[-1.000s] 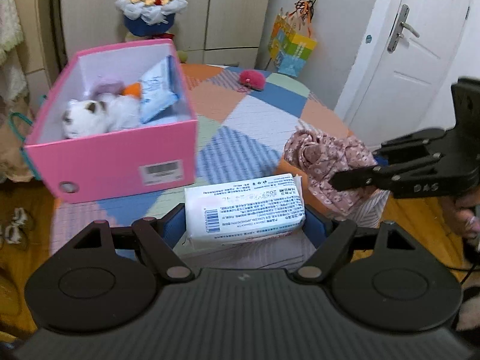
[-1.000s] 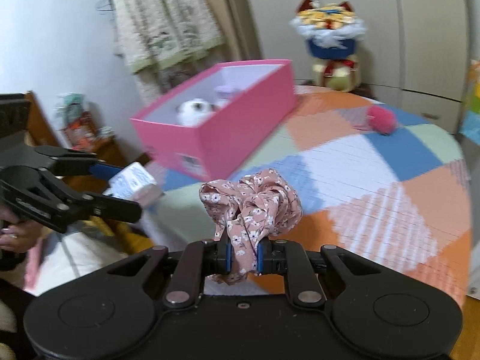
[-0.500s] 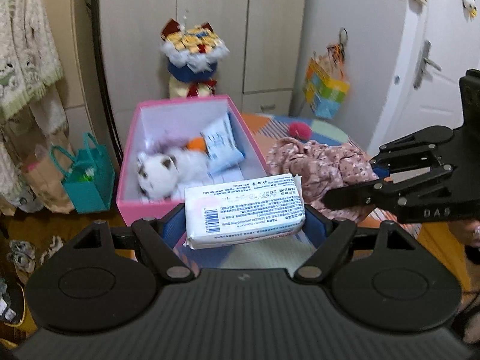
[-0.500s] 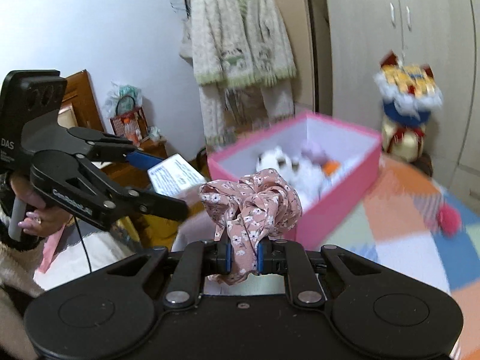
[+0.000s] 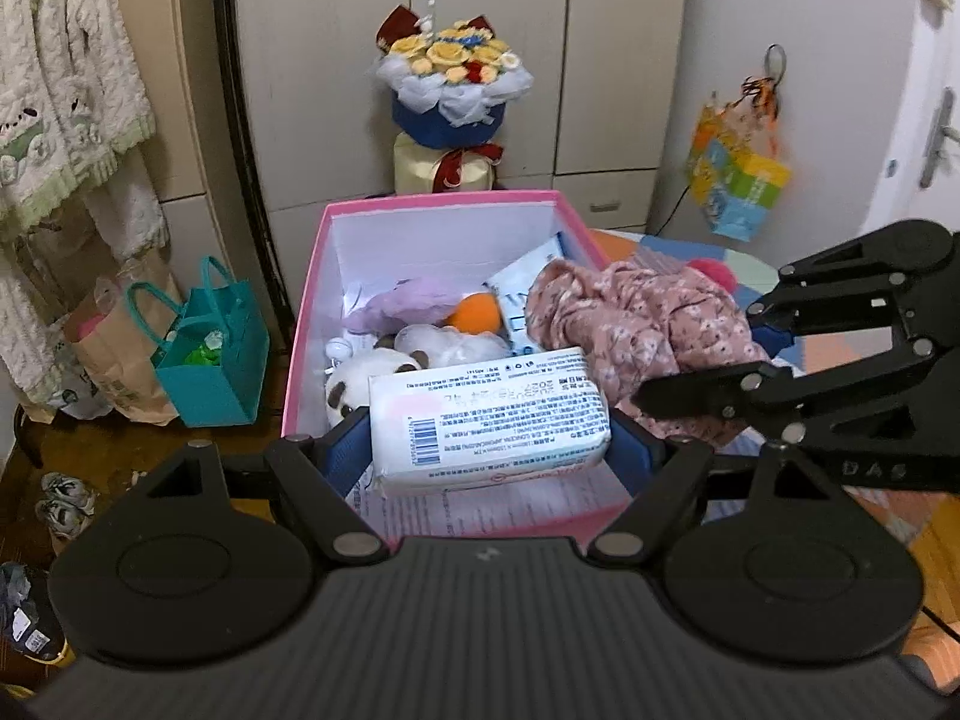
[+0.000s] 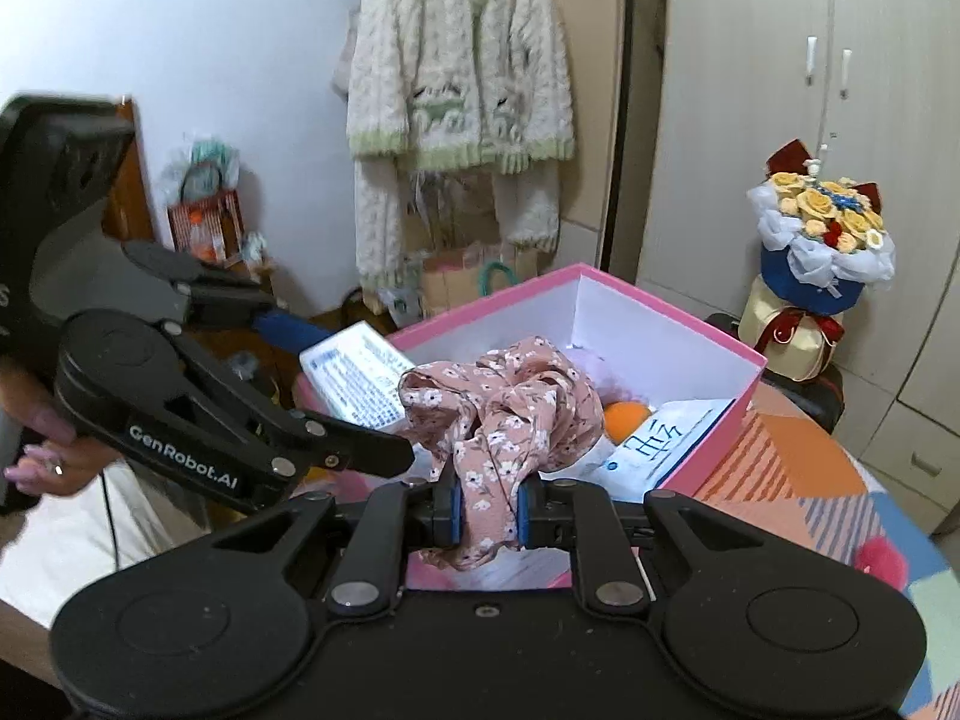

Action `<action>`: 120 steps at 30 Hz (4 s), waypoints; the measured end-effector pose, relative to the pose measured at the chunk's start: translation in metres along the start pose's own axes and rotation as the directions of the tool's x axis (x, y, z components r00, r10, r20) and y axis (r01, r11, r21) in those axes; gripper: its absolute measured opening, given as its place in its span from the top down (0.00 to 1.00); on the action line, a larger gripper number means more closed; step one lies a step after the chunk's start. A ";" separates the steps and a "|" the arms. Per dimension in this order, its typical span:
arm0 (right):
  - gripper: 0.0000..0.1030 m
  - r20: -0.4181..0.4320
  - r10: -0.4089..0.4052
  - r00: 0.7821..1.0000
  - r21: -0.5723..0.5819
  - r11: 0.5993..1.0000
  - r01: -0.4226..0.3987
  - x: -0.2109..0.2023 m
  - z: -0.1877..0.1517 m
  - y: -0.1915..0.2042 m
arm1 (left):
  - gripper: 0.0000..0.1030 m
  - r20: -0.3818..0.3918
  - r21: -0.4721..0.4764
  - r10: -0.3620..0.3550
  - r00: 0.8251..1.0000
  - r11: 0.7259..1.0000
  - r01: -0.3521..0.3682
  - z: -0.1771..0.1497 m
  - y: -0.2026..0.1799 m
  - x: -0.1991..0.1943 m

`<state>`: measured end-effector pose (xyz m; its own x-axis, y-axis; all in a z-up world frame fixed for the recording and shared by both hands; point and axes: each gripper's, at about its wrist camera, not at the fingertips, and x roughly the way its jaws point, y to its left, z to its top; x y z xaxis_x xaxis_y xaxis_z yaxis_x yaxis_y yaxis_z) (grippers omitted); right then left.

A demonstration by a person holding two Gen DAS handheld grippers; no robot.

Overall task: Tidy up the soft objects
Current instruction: 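Carry the scrunchie over the pink box with the right gripper, then lower the scrunchie into the box and open the right gripper, then move both grippers back from the box toward the pink pompom, then grasp the pink fluffy pompom with the left gripper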

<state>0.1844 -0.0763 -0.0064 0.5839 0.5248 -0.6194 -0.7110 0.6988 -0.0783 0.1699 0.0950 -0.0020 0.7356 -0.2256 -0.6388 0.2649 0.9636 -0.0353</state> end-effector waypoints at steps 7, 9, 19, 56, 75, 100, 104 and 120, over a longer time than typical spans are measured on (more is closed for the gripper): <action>0.79 -0.087 0.012 0.996 -0.027 1.000 -0.014 0.040 0.011 -0.022 | 0.22 -0.067 0.008 0.020 0.998 1.000 -0.019 0.005 0.004 0.035; 0.78 -0.108 0.010 0.994 -0.042 0.999 -0.014 0.049 0.011 -0.023 | 0.22 -0.088 -0.010 0.017 0.996 1.000 -0.018 0.005 0.008 0.042; 0.41 -0.113 -0.062 0.992 -0.136 0.990 0.047 0.059 0.006 -0.014 | 0.16 -0.080 0.005 0.088 0.993 0.996 -0.088 0.006 0.010 0.040; 0.20 0.104 -0.235 0.966 0.187 0.959 0.213 -0.169 -0.102 -0.052 | 0.10 0.035 0.264 -0.113 0.993 0.959 0.100 -0.003 -0.133 -0.087; 0.13 0.130 -0.233 0.964 0.178 0.962 0.208 -0.117 -0.137 -0.147 | 0.13 0.107 0.091 -0.272 0.956 0.961 0.263 0.043 -0.202 0.029; 0.16 0.044 -0.058 0.997 0.173 0.984 0.050 0.044 -0.150 -0.294 | 0.32 -0.010 -0.179 -0.174 0.985 0.969 0.169 0.089 -0.220 0.275; 0.25 0.027 -0.046 0.999 0.166 0.985 0.041 0.056 -0.151 -0.295 | 0.32 -0.043 -0.194 -0.164 0.985 0.969 0.153 0.088 -0.217 0.287; 0.56 0.061 -0.114 0.992 0.181 0.978 0.101 0.037 -0.155 -0.264 | 0.60 -0.041 -0.125 -0.159 0.986 0.980 0.153 0.070 -0.225 0.266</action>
<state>0.3330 -0.3168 -0.1292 0.6836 0.4706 -0.5578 -0.5658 0.8245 0.0021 0.3495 -0.1920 -0.1098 0.6581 -0.3699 -0.6558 0.2944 0.9281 -0.2280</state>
